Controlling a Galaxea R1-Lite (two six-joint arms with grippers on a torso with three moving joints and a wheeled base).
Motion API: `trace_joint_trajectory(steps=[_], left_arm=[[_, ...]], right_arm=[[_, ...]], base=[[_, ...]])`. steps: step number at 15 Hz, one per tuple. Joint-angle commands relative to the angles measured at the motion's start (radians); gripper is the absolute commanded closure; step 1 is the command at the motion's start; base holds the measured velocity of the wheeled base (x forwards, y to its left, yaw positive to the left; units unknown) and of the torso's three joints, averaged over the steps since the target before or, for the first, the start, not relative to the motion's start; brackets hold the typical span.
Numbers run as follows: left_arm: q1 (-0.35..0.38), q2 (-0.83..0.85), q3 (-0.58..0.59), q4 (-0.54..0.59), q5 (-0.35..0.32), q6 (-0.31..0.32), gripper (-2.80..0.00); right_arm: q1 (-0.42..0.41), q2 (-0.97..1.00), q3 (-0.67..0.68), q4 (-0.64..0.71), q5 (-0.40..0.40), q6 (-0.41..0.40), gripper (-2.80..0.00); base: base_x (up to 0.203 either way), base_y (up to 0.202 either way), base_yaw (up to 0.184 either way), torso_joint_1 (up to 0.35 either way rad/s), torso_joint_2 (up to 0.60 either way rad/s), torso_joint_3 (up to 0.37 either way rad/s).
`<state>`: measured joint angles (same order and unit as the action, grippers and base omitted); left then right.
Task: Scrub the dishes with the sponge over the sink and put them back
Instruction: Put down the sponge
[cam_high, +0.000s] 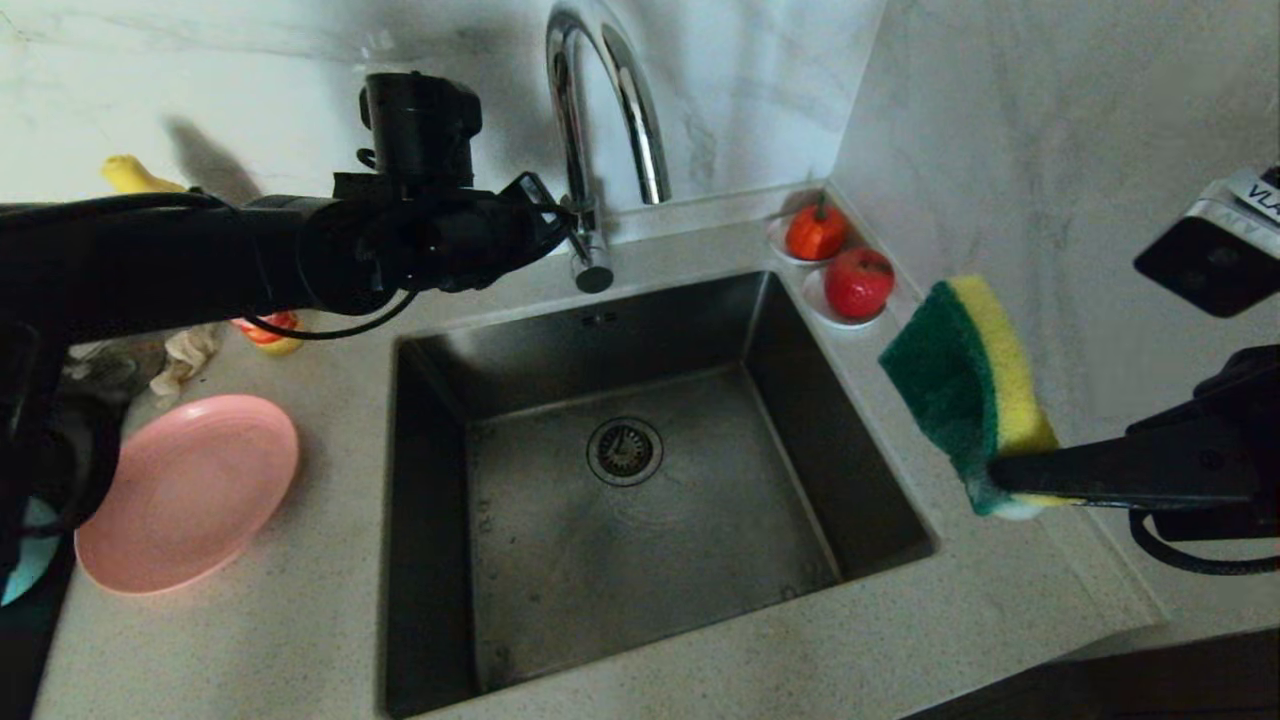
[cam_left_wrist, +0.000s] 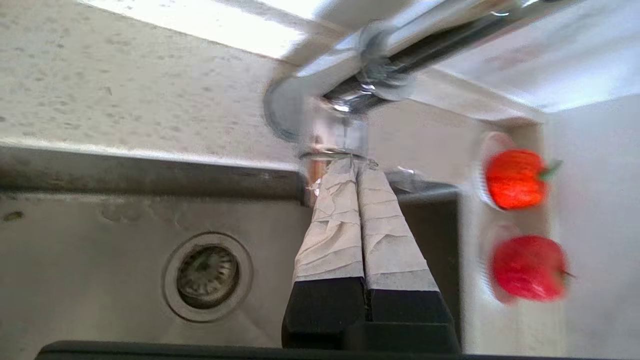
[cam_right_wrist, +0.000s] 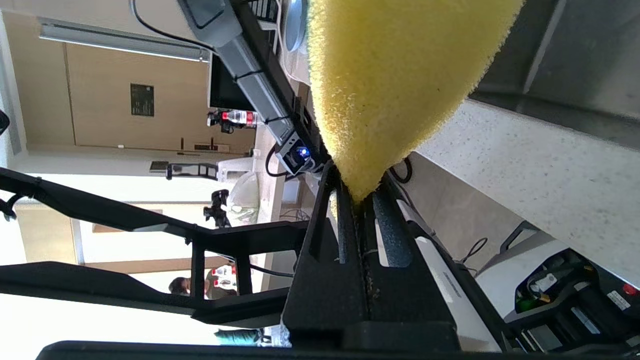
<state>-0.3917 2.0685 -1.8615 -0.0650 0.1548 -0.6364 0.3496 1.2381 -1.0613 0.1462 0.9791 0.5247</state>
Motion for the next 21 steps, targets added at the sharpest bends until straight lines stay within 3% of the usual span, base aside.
trace_joint_trajectory(steps=[1, 4, 7, 12, 14, 17, 21], left_arm=[[-0.011, -0.057, 0.018, 0.000, -0.001, -0.006, 0.00], [-0.012, -0.104, 0.065, 0.015, 0.004, -0.002, 0.00], [-0.011, -0.228, 0.217, 0.045, 0.014, 0.028, 0.00], [-0.011, -0.554, 0.455, 0.041, 0.219, 0.270, 0.00], [-0.011, -0.702, 0.515, 0.049, 0.243, 0.355, 0.00], [-0.010, -0.931, 0.706, 0.055, 0.261, 0.477, 0.00], [0.000, -1.204, 0.906, 0.107, 0.305, 0.541, 0.00]], right_arm=[[-0.001, 0.002, 0.000, 0.001, 0.006, 0.003, 0.00], [-0.001, 0.007, 0.000, 0.001, 0.004, 0.005, 0.00], [-0.001, 0.007, 0.001, 0.001, 0.004, 0.005, 0.00], [-0.001, -0.032, 0.005, 0.010, -0.059, 0.005, 0.00], [-0.001, -0.061, 0.010, 0.020, -0.065, 0.006, 0.00], [-0.001, -0.102, 0.011, 0.056, -0.125, 0.006, 0.00], [-0.001, -0.121, 0.009, 0.084, -0.167, 0.006, 0.00]], base=[[0.000, 0.000, 0.000, 0.000, 0.00, 0.000], [0.000, 0.000, 0.000, 0.000, 0.00, 0.000], [0.000, 0.000, 0.000, 0.000, 0.00, 0.000], [0.000, 0.000, 0.000, 0.000, 0.00, 0.000], [0.000, 0.000, 0.000, 0.000, 0.00, 0.000], [0.000, 0.000, 0.000, 0.000, 0.00, 0.000], [0.000, 0.000, 0.000, 0.000, 0.00, 0.000]])
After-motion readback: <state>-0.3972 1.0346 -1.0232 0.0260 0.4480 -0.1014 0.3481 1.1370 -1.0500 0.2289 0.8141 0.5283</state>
